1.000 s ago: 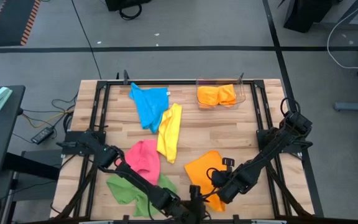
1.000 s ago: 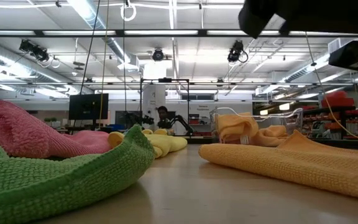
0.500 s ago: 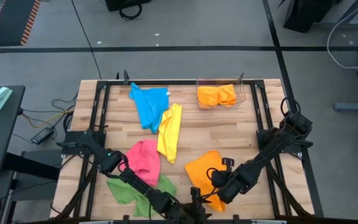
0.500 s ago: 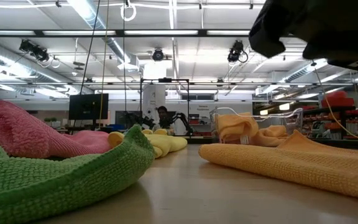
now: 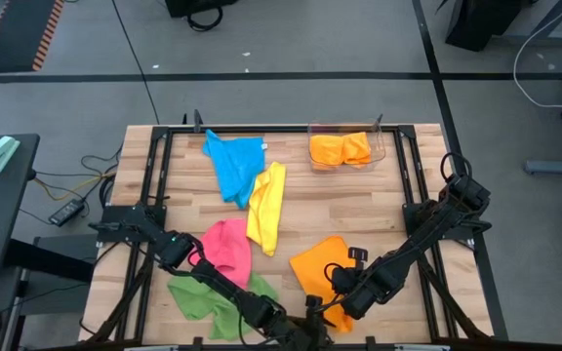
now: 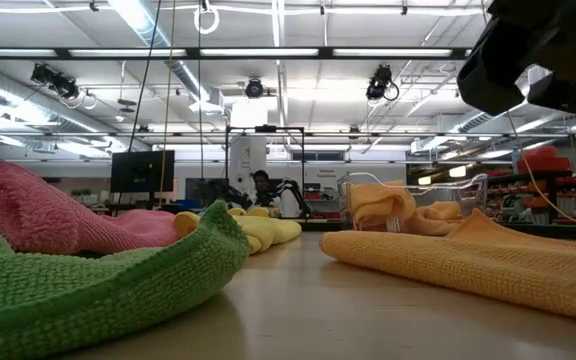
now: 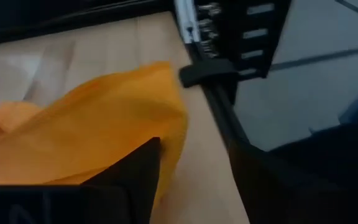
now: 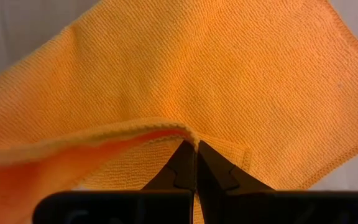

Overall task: Fold microfiber towels
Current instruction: Fold the orange microfiber cloth

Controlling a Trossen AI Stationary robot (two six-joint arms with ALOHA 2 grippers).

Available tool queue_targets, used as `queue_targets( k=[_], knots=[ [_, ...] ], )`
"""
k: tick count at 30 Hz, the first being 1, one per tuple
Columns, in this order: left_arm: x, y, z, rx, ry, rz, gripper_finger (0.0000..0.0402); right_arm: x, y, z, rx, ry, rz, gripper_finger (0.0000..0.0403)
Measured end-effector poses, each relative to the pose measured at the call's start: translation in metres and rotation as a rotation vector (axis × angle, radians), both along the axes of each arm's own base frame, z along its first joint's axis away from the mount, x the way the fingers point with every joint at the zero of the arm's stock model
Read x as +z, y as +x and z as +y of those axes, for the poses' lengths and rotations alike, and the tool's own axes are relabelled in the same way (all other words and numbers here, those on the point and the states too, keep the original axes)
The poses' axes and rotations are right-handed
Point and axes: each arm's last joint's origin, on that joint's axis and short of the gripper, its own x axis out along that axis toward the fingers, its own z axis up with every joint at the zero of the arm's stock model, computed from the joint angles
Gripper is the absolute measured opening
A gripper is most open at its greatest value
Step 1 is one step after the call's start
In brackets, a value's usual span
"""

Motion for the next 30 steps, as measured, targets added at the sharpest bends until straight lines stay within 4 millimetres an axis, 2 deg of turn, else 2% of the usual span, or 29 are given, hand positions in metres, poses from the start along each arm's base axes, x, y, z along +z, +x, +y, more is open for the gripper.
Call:
queue_targets(
  k=[13, 16, 19, 23, 25, 30],
  knots=[
    [-0.001, 0.007, 0.011, 0.057, -0.034, 0.008, 0.0157, 0.000, 0.000, 0.000, 0.000, 0.002, -0.002, 0.0010],
    [-0.006, 0.008, 0.011, 0.064, -0.045, 0.011, 0.0142, 0.000, 0.000, 0.000, -0.003, 0.003, -0.003, 0.0010],
    [-0.014, 0.007, 0.012, 0.078, -0.053, 0.041, 0.0106, 0.000, 0.000, 0.000, -0.003, 0.002, -0.002, 0.0010],
    [-0.019, 0.005, 0.009, 0.067, -0.036, 0.055, 0.0025, 0.001, -0.001, 0.000, 0.001, 0.005, 0.008, 0.0010],
    [-0.014, 0.004, 0.008, 0.056, -0.016, 0.044, 0.0012, 0.004, -0.003, -0.002, -0.007, 0.007, 0.015, 0.0010],
    [0.011, -0.002, 0.012, 0.108, 0.019, 0.061, 0.0018, 0.020, -0.011, -0.006, -0.026, 0.021, 0.009, 0.0010]
  ],
)
